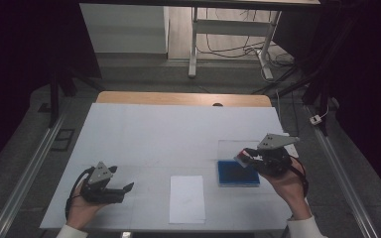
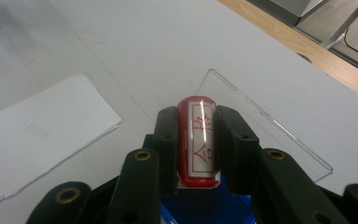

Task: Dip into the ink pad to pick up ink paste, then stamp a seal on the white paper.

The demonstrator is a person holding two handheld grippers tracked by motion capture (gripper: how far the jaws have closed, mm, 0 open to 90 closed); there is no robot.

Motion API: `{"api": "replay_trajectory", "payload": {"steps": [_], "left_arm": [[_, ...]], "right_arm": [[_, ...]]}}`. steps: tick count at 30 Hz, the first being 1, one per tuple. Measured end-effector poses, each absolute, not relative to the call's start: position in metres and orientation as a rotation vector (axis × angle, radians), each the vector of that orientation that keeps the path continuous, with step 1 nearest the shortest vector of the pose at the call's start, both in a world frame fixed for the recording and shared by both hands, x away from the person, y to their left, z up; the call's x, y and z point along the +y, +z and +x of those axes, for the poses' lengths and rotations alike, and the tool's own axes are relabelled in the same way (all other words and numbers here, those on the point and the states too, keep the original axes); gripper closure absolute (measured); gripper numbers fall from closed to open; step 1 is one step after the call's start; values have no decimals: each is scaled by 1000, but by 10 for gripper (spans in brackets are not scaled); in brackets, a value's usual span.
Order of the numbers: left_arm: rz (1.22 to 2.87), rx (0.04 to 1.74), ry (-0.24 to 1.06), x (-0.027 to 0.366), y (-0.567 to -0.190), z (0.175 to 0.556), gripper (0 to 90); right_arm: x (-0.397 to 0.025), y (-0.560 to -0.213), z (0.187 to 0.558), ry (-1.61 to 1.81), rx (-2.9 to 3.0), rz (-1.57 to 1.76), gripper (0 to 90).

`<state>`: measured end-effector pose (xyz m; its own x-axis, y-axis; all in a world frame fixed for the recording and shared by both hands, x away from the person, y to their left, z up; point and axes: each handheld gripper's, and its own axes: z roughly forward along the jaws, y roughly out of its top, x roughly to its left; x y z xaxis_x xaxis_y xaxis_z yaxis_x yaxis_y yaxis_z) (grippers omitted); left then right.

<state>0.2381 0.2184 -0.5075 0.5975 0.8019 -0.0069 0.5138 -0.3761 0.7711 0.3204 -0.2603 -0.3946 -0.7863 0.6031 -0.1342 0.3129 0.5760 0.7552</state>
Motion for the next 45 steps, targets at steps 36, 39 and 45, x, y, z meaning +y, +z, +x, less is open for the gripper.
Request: {"api": "replay_trajectory", "payload": {"steps": [36, 39, 45], "left_arm": [[2061, 1040, 475, 218, -508, 238, 171], [2054, 1045, 476, 219, -507, 238, 171], [2063, 1041, 477, 217, -508, 238, 171]], "right_arm": [[-250, -404, 324, 972, 2468, 745, 700], [-248, -408, 326, 955, 2482, 747, 701], [-244, -424, 335, 894, 2527, 760, 700]]}}
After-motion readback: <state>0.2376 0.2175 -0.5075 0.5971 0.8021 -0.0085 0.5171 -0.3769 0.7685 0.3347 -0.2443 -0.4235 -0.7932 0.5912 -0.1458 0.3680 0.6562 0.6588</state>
